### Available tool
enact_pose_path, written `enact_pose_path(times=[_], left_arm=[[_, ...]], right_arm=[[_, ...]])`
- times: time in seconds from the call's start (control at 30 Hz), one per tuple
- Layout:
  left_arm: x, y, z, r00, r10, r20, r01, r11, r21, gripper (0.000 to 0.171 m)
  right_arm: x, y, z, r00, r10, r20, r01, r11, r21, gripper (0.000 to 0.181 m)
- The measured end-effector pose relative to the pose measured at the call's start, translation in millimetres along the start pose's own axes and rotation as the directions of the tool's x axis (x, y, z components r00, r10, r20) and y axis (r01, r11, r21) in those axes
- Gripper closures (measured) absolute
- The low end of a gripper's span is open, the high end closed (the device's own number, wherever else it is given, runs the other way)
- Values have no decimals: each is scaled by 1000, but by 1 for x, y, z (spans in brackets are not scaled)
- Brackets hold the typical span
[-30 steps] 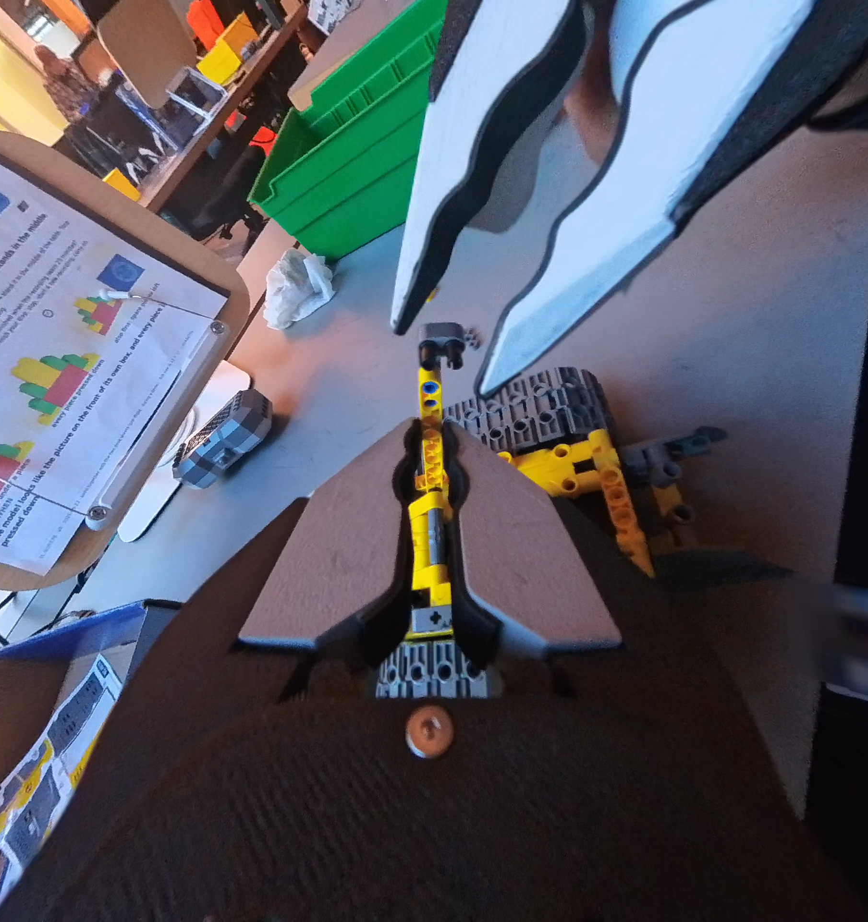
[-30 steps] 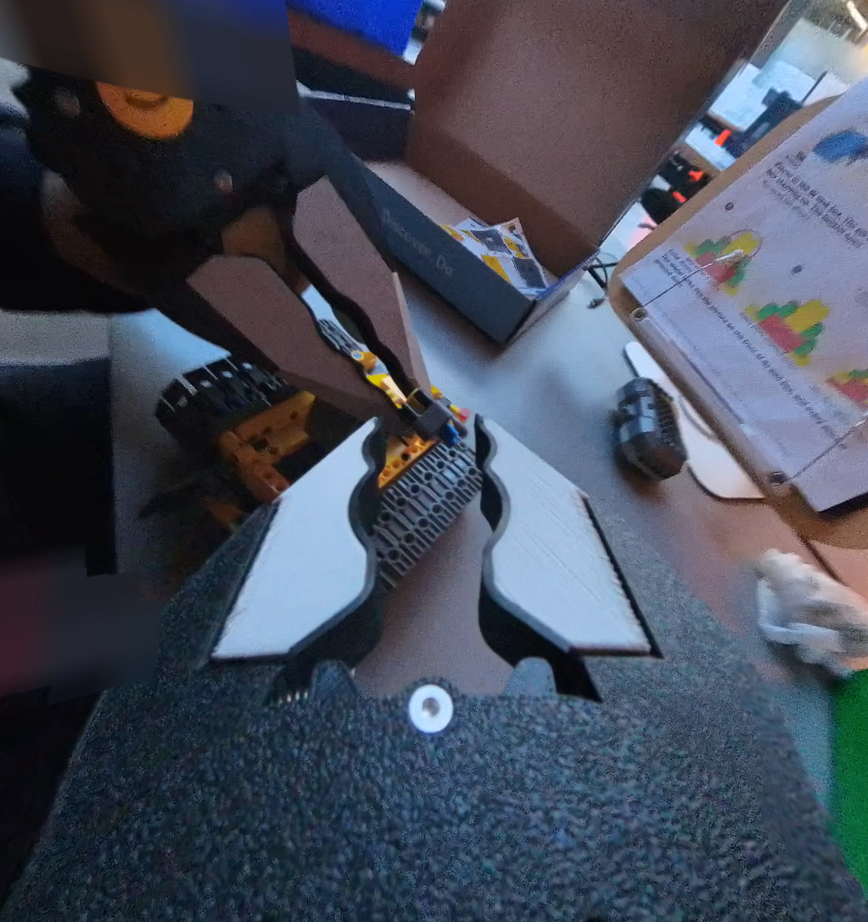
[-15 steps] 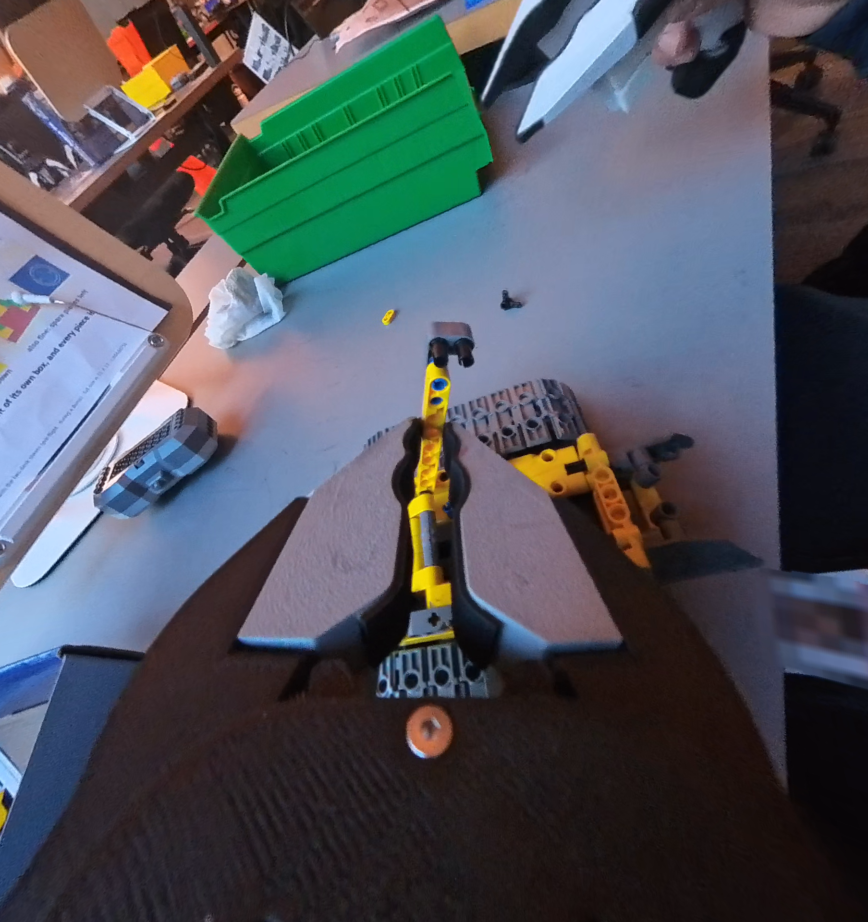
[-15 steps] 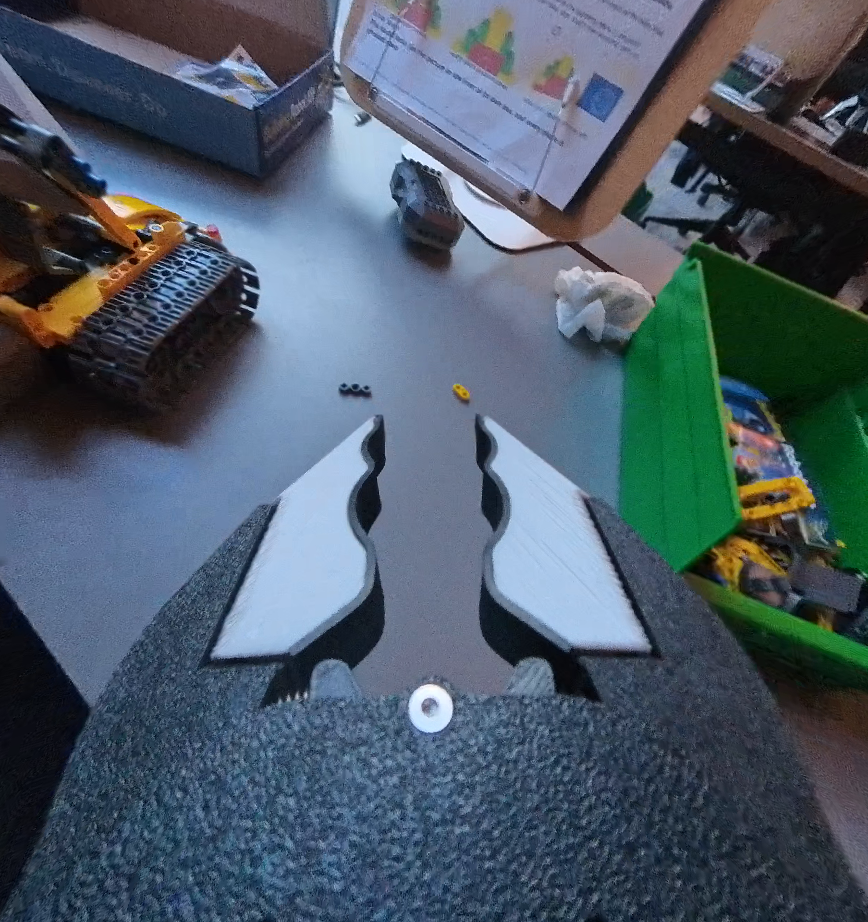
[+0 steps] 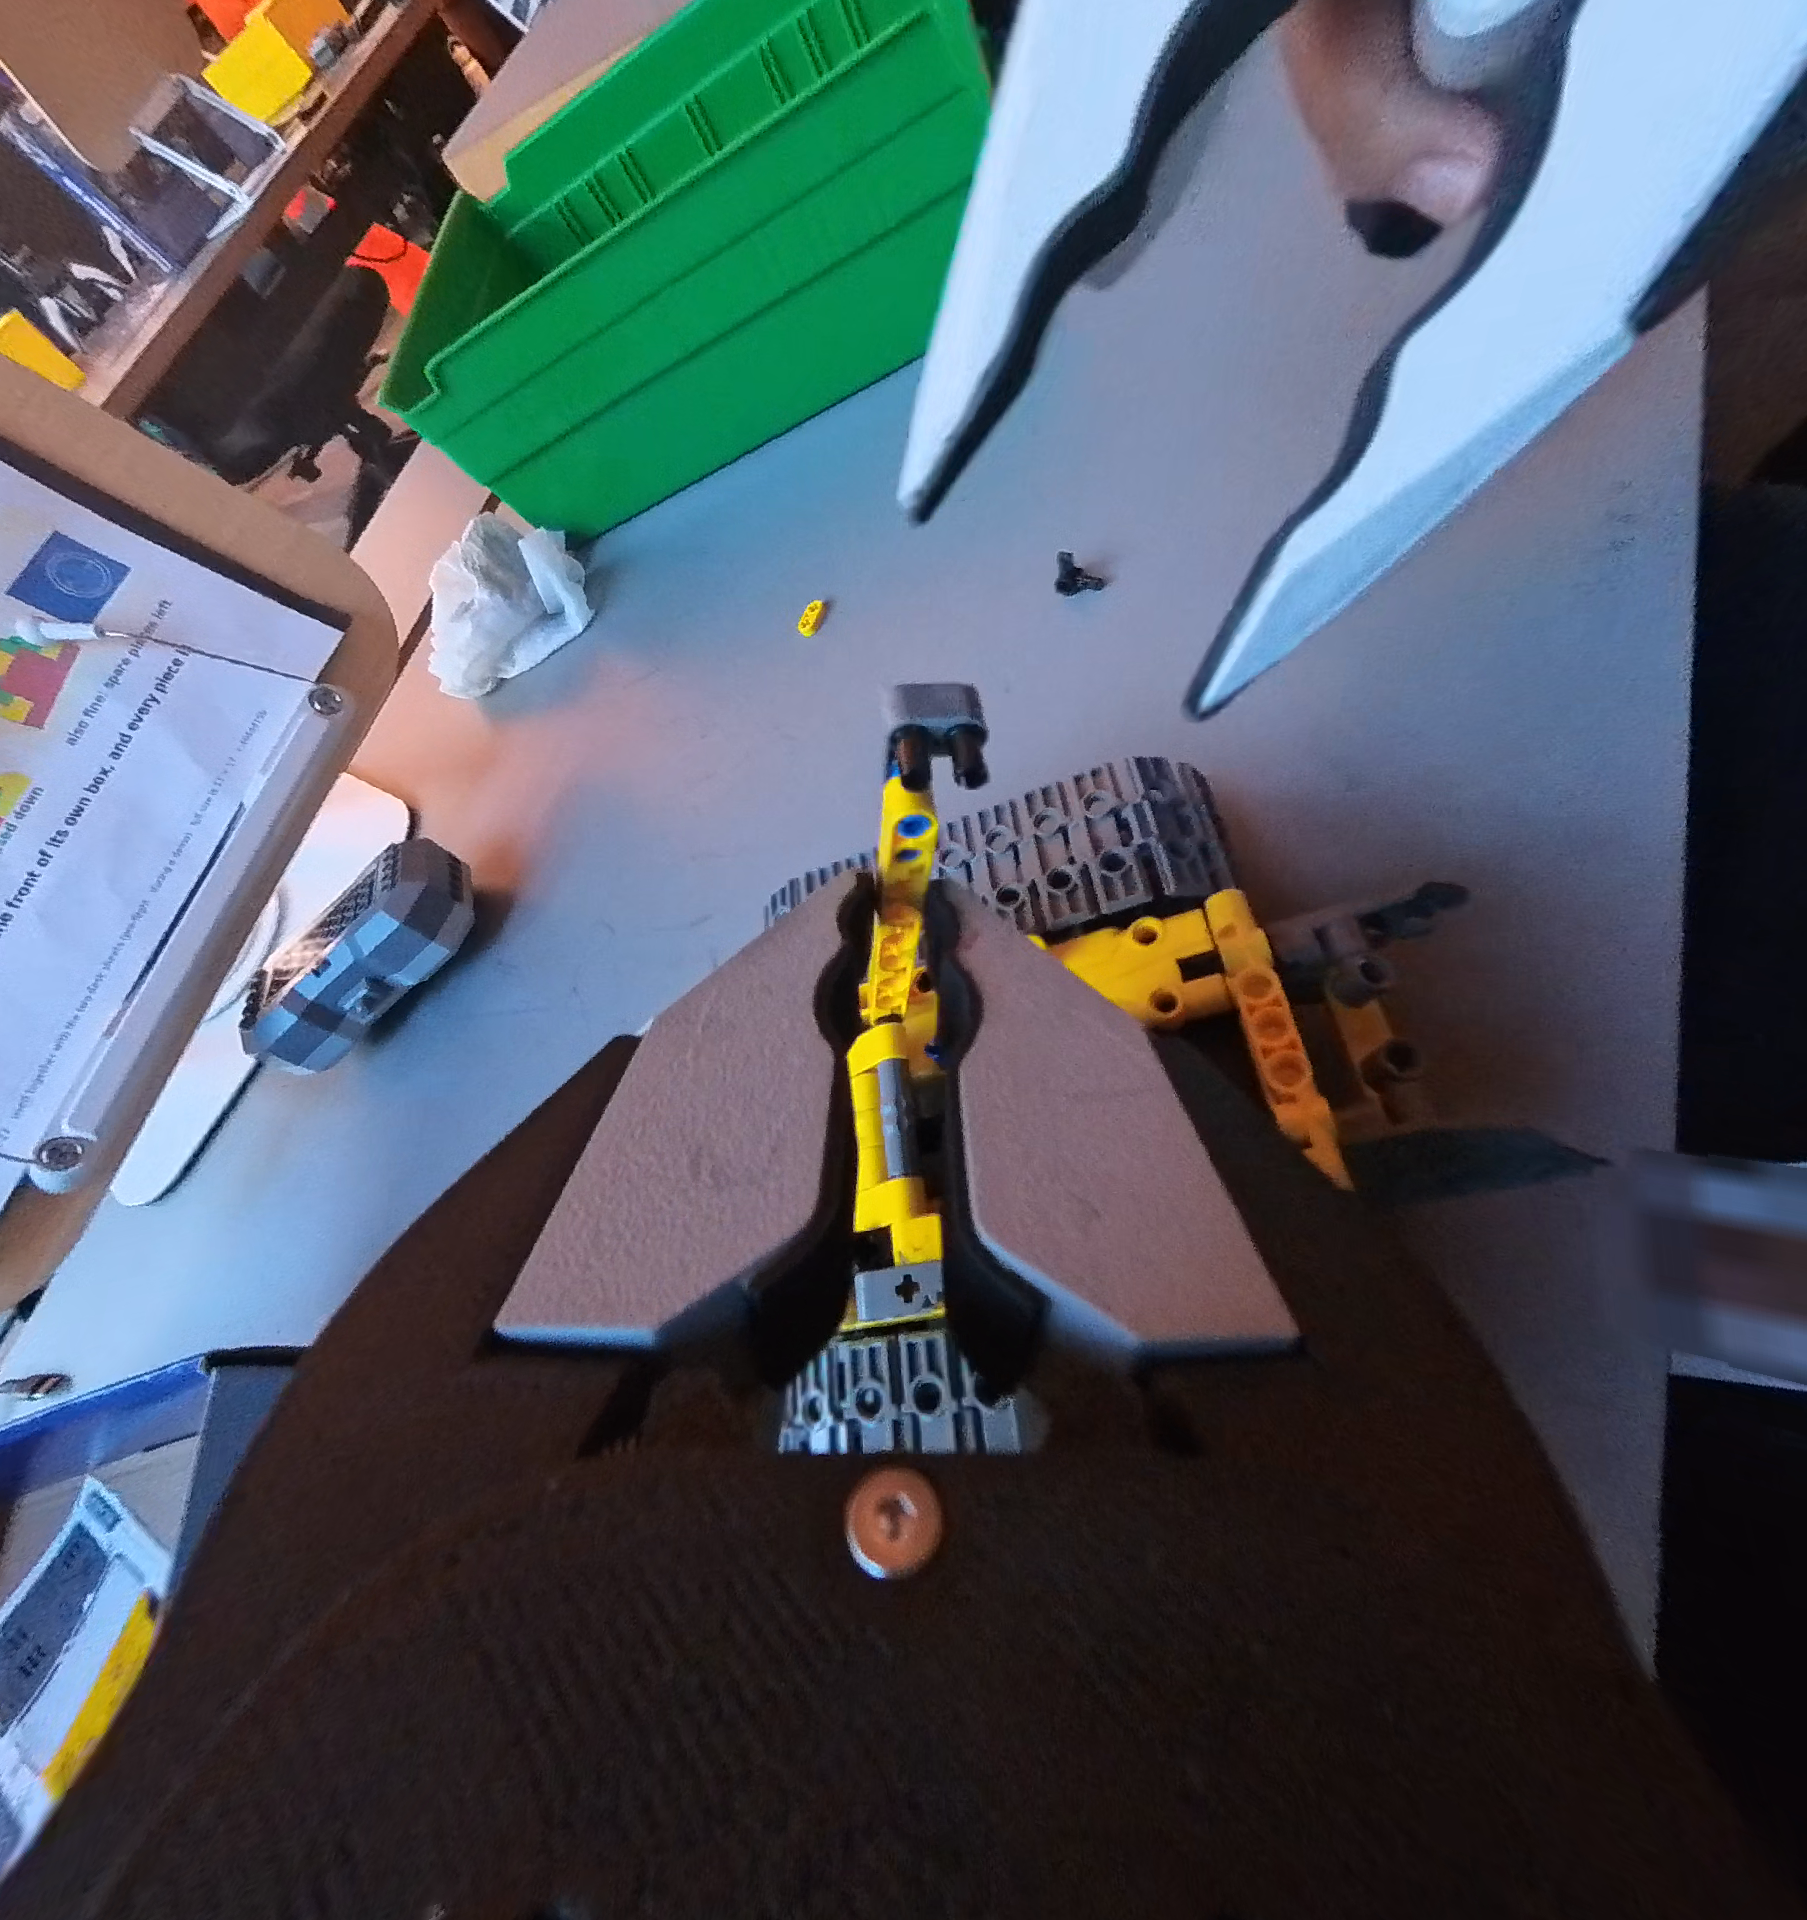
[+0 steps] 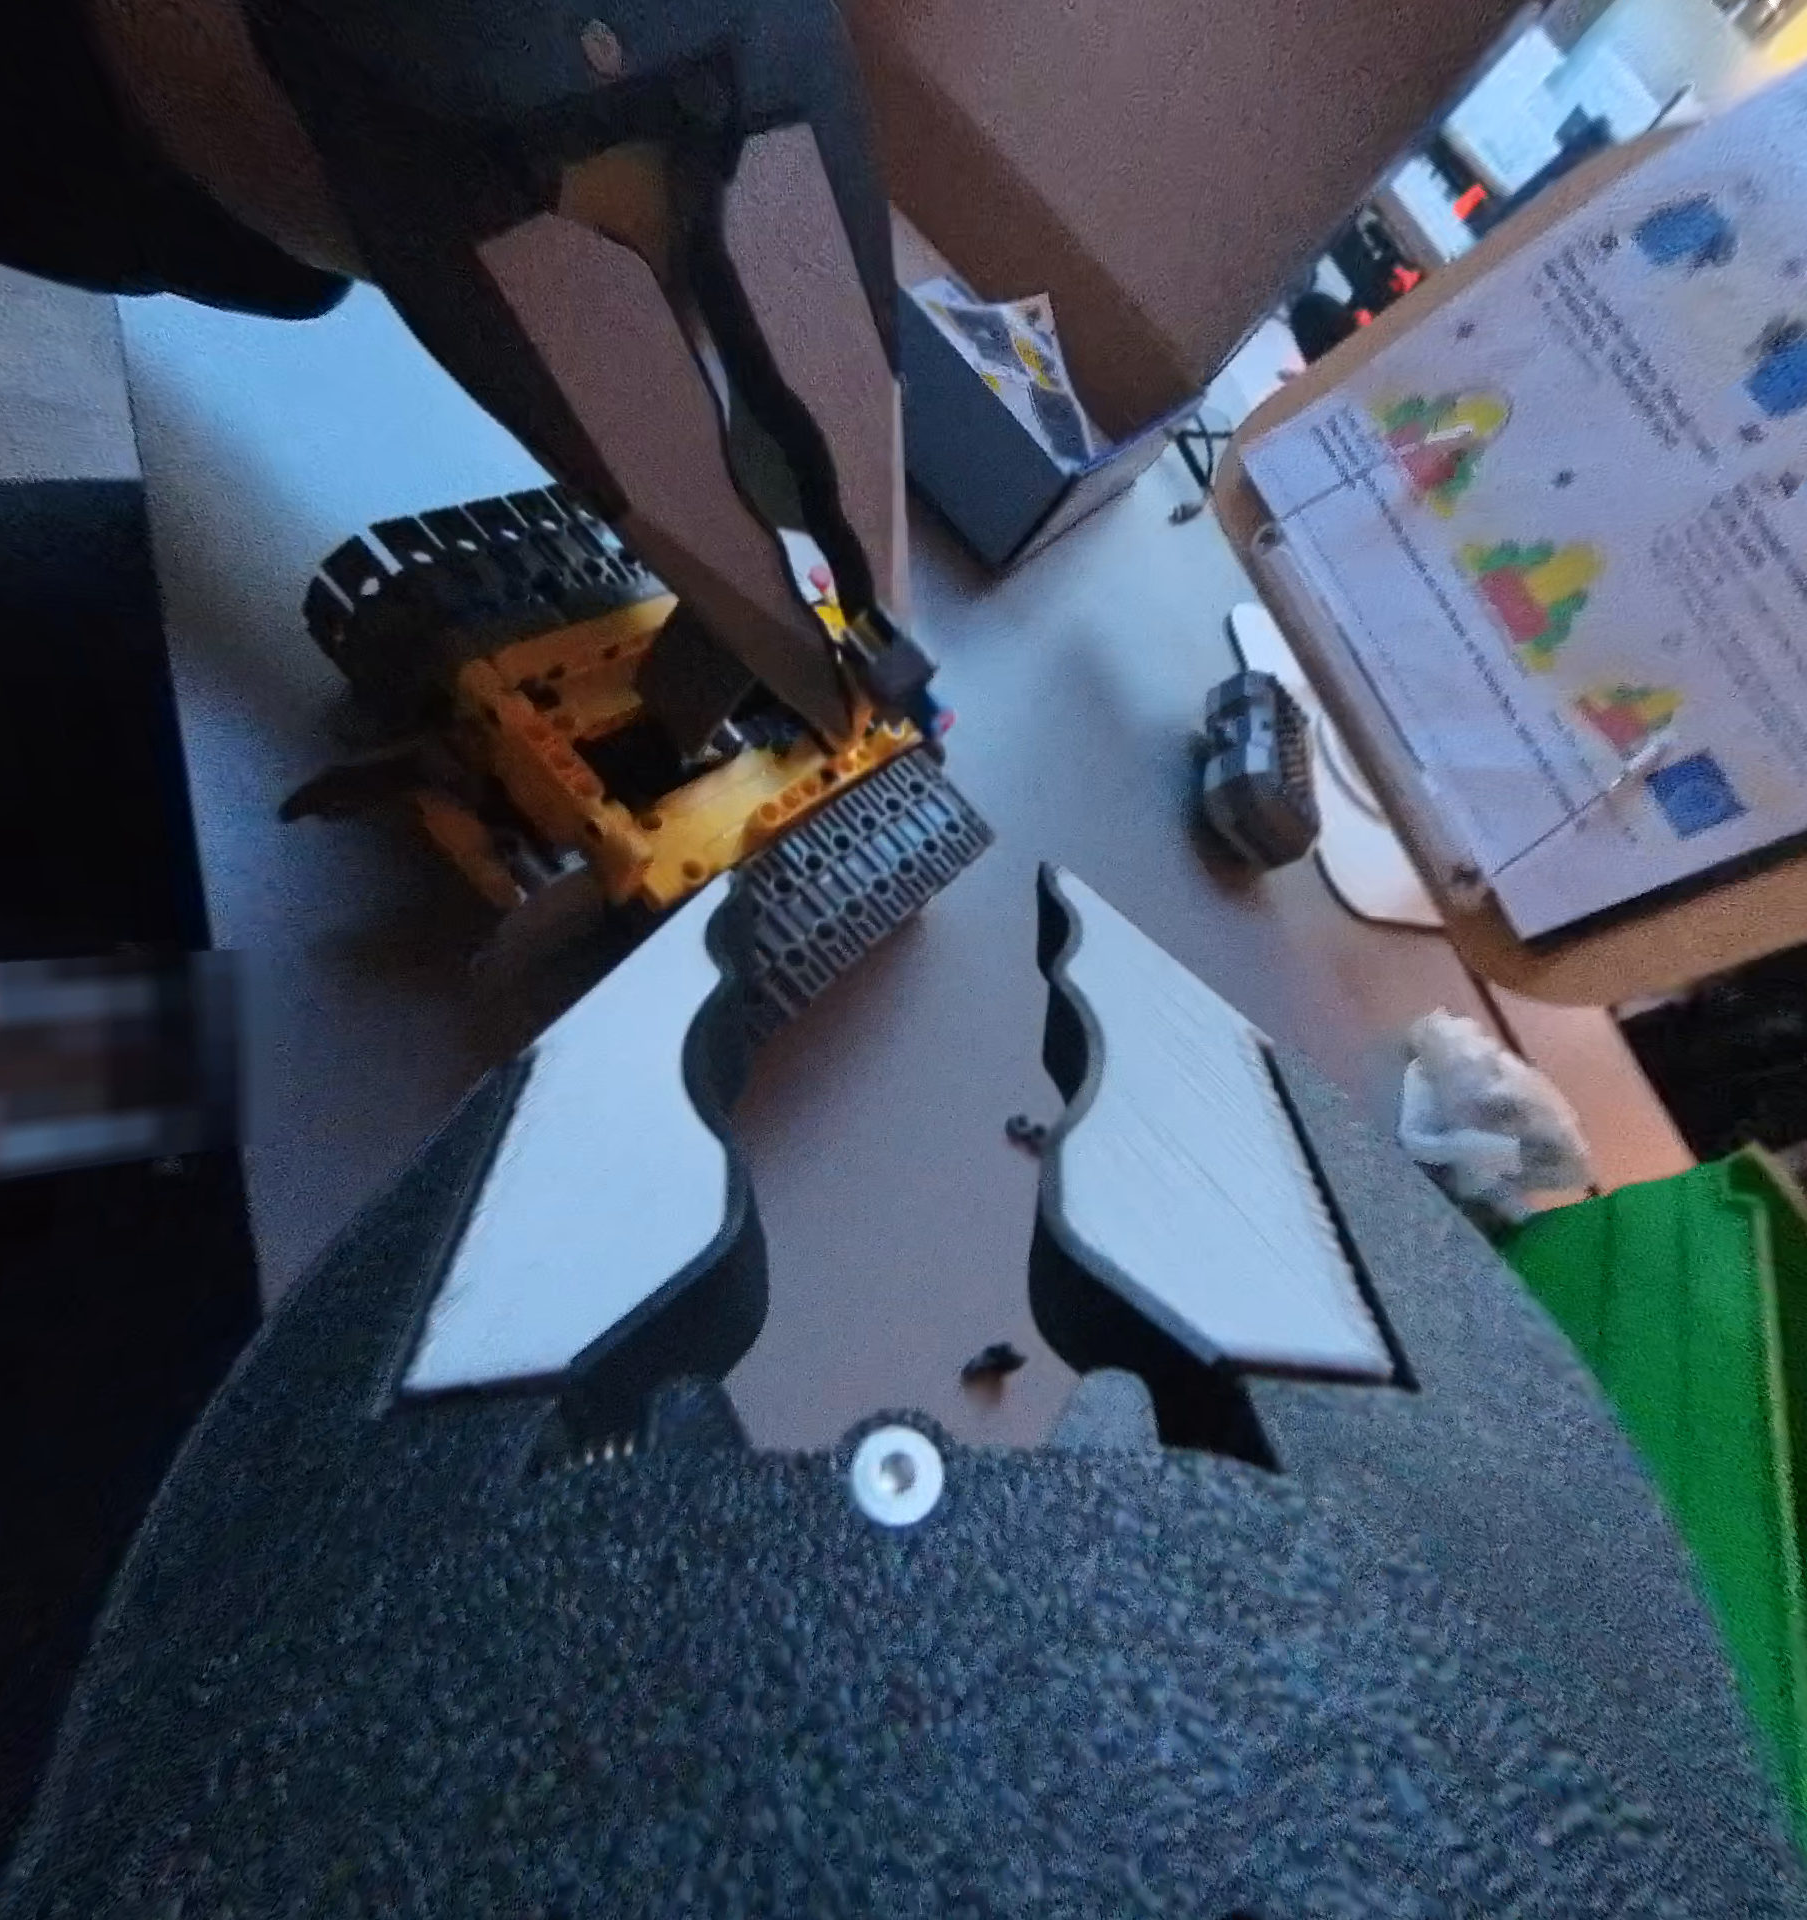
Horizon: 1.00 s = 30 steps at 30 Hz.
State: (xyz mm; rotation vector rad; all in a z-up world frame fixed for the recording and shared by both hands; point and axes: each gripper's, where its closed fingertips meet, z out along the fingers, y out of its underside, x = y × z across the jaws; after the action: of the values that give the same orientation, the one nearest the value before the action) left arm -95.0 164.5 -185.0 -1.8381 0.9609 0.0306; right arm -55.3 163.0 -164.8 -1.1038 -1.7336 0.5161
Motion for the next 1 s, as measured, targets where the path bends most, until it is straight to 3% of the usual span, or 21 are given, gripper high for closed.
enact_pose_path(times=[0.13,0.3,0.53,0.83,1.0], left_arm=[[0,0,1,999,31,16,-31,999,-12,166],[-1,-2,2,999,30,13,-31,1000,6,166],[0,-6,6,997,72,-7,-72,997,40,165],[3,-14,11,959,274,76,-278,960,41,165],[3,-16,12,970,233,73,-238,969,62,165]], right_arm=[[-3,-22,26,972,-233,14,234,971,-57,133],[0,-26,38,911,-412,6,411,907,-96,158],[1,-22,36,887,-460,30,460,878,-133,159],[2,-19,24,820,-567,79,571,800,-186,167],[4,-16,24,816,-572,87,575,786,-227,165]])
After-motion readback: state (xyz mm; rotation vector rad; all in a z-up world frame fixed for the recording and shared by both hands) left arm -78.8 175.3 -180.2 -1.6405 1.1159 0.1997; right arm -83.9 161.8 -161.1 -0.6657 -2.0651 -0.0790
